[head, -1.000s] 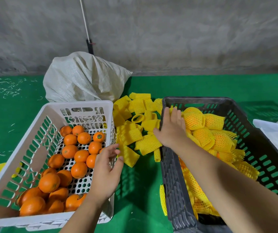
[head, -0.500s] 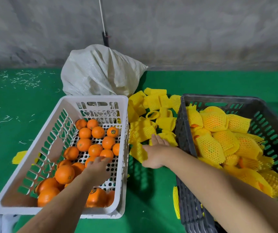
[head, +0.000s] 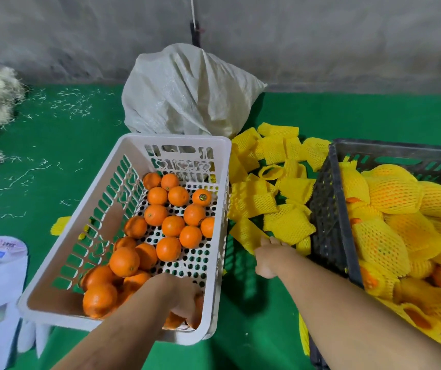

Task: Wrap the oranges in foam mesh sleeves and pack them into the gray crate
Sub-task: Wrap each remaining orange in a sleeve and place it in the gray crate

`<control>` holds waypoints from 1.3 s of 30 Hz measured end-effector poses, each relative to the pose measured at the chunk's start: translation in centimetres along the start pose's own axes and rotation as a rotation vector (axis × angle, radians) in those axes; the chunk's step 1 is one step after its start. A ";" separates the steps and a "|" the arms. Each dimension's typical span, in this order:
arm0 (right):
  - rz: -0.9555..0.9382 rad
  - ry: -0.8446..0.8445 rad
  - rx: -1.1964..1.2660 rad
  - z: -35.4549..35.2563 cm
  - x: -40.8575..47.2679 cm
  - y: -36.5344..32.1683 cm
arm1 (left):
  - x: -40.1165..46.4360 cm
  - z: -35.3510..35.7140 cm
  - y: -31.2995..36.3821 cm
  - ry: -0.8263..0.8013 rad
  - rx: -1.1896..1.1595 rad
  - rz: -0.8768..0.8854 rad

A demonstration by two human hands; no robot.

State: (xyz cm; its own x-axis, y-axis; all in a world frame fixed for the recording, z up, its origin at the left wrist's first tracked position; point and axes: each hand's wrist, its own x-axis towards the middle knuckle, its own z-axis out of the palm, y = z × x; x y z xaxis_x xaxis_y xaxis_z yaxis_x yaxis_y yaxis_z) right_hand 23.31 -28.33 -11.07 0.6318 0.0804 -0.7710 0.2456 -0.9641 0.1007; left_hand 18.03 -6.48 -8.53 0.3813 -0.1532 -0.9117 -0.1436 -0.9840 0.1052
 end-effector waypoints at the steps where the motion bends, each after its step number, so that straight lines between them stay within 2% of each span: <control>1: -0.005 0.022 0.001 -0.1 0.2 -0.1 | 0.0 0.2 -0.2 0.013 0.055 0.007; 3: -0.026 0.105 0.040 -0.4 0.2 -0.6 | 0.5 0.7 -0.8 0.028 0.094 0.025; 5: -0.037 0.119 0.047 -0.7 0.3 -1.0 | 0.6 0.8 -1.2 0.035 0.075 0.031; 8: -0.008 0.075 -0.003 0.0 0.3 -1.3 | 0.7 0.8 -1.8 0.184 0.001 0.038; 10: 0.008 0.026 -0.042 0.6 0.5 -1.0 | 0.7 0.5 -2.5 0.266 -0.111 0.031; 12: 0.013 0.011 -0.033 0.7 0.6 -1.0 | 0.6 0.2 -3.1 0.269 -0.217 0.022; 17: 0.004 0.148 0.108 0.0 1.1 -1.6 | 1.6 0.2 -3.3 0.417 -0.483 -0.011; 21: 0.012 0.072 0.051 0.5 1.1 -1.4 | 2.1 0.1 -2.8 0.577 -0.595 -0.019; 24: 0.023 0.036 0.019 1.0 1.2 -1.1 | 2.3 0.0 -3.0 0.624 -0.554 -0.043; 26: 0.023 0.091 0.070 0.5 0.8 -1.3 | 2.3 0.0 -3.3 0.657 -0.546 -0.060; 29: -0.050 0.279 0.231 -1.4 -0.7 -1.9 | 2.0 -0.2 -3.6 0.754 -0.632 -0.075; 30: -0.090 0.326 0.331 -2.1 -1.3 -2.1 | 1.7 -0.3 -3.5 0.780 -0.717 -0.067; 32: -0.165 0.365 0.578 -3.3 -2.9 -2.2 | 0.8 -0.8 -3.2 0.787 -1.031 -0.004; 35: -0.241 0.426 0.906 -4.9 -5.5 -1.8 | -1.3 -1.7 -2.6 0.691 -1.552 0.119; 39: -0.323 0.640 1.209 -6.0 -9.5 -1.6 | -5.0 -3.1 -1.0 0.641 -1.877 0.404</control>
State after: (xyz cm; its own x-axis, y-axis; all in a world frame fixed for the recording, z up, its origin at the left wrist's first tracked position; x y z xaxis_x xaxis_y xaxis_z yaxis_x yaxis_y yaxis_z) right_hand 21.31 -26.00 -0.14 0.9708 0.1212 -0.2069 -0.1265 -0.4739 -0.8714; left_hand 19.05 -5.01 -2.84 0.8423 0.0670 -0.5348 0.4911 0.3136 0.8127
